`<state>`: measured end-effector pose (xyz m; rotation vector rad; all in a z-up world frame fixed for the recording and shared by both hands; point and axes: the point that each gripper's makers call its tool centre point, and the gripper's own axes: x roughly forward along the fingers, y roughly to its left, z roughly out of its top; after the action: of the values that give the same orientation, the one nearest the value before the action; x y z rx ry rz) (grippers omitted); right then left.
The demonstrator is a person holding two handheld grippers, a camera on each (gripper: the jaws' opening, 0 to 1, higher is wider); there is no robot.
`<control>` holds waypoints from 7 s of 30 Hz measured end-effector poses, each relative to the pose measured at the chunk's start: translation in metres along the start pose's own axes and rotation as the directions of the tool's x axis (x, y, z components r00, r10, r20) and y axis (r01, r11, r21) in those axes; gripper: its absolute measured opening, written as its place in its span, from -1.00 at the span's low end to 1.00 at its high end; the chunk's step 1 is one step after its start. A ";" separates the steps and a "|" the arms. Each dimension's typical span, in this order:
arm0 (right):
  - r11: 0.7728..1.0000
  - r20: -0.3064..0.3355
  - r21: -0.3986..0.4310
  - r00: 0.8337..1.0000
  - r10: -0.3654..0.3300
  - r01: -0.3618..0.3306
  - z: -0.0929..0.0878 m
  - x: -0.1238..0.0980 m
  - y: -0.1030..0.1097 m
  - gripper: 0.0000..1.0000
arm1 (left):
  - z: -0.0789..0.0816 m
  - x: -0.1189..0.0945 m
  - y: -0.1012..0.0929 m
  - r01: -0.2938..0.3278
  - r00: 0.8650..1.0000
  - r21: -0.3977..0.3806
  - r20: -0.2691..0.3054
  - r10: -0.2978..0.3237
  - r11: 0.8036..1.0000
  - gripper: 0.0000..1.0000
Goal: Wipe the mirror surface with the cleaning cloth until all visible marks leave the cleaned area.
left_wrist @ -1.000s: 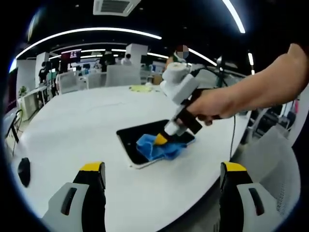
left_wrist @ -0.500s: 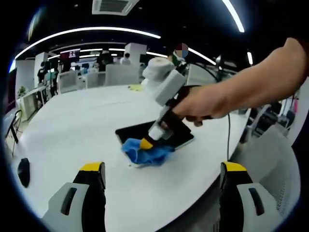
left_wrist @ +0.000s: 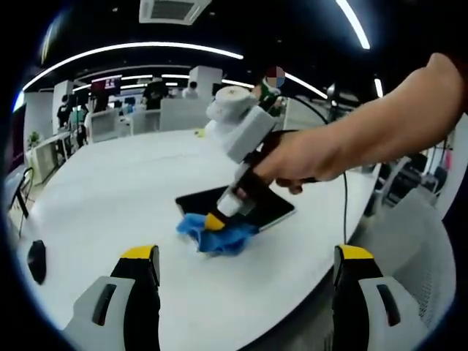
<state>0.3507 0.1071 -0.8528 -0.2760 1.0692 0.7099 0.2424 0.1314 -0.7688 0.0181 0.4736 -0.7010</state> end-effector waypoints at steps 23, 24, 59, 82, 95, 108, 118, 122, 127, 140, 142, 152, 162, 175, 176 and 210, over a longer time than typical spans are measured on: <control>1.000 -0.001 -0.017 1.000 0.010 -0.010 0.000 0.000 0.002 -0.97 | -0.002 0.000 -0.001 0.003 1.000 0.009 -0.009 -0.003 1.000 0.99; 1.000 -0.004 -0.017 1.000 0.012 -0.012 0.000 0.000 0.002 -0.97 | -0.002 0.000 -0.001 0.003 1.000 0.009 -0.010 -0.003 1.000 0.99; 0.998 -0.044 -0.054 0.999 0.024 -0.026 0.017 0.007 -0.016 -0.98 | -0.001 0.000 0.002 -0.014 1.000 0.012 -0.006 0.014 1.000 0.99; 0.994 -0.092 -0.099 0.995 0.029 -0.038 0.048 0.020 -0.048 -0.98 | -0.002 0.001 0.003 -0.016 1.000 0.015 -0.004 0.016 1.000 0.99; 0.993 -0.087 -0.114 0.996 0.019 -0.028 0.066 0.028 -0.061 -0.98 | -0.002 0.000 0.005 -0.024 1.000 0.010 0.000 0.024 1.000 0.99; 0.995 -0.075 -0.095 0.997 -0.001 -0.006 0.074 0.030 -0.068 -0.98 | -0.001 0.001 0.005 -0.025 1.000 0.010 0.001 0.025 1.000 0.99; 0.992 -0.075 -0.124 0.997 -0.010 0.001 0.074 0.030 -0.071 -0.97 | -0.001 0.000 0.006 -0.029 1.000 0.009 0.000 0.029 1.000 0.99; 0.994 -0.076 -0.107 0.997 -0.013 0.005 0.071 0.028 -0.077 -0.97 | -0.002 0.000 0.006 -0.029 1.000 0.013 -0.002 0.029 1.000 0.99; 0.994 -0.079 -0.108 0.997 -0.023 0.015 0.066 0.024 -0.083 -0.97 | 0.000 -0.001 0.006 -0.033 0.999 0.009 0.004 0.033 0.999 0.92; 0.994 -0.079 -0.099 0.996 -0.050 0.042 0.055 0.016 -0.100 -0.97 | 0.001 -0.001 0.005 -0.024 1.000 -0.009 0.019 0.024 1.000 0.99; 0.994 -0.079 -0.100 0.995 -0.053 0.045 0.054 0.015 -0.102 -0.97 | 0.002 -0.001 0.004 -0.023 1.000 -0.011 0.020 0.024 1.000 0.99; 0.994 -0.079 -0.094 0.994 -0.069 0.061 0.049 0.011 -0.110 -0.97 | 0.000 0.000 0.004 -0.022 1.000 -0.021 0.008 0.022 1.000 0.99; 0.993 -0.074 -0.092 0.994 -0.082 0.076 0.046 0.009 -0.114 -0.97 | 0.003 -0.001 0.006 -0.034 0.999 -0.027 0.023 0.034 0.999 0.99; 0.992 -0.063 -0.094 0.994 -0.090 0.084 0.036 0.004 -0.108 -0.97 | 0.002 0.000 0.007 -0.033 0.999 -0.024 0.018 0.034 0.999 0.99; 0.992 -0.062 -0.093 0.994 -0.090 0.084 0.035 0.004 -0.107 -0.97 | 0.002 0.000 0.006 -0.033 0.999 -0.024 0.017 0.033 0.999 0.99; 0.992 -0.032 -0.088 0.995 -0.094 0.090 0.004 -0.007 -0.072 -0.97 | 0.002 0.000 0.005 -0.029 0.999 0.000 0.017 0.029 1.000 0.99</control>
<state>0.3978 0.0523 -0.8538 -0.4115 1.0547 0.6713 0.2463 0.1350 -0.7679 0.0187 0.4560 -0.6727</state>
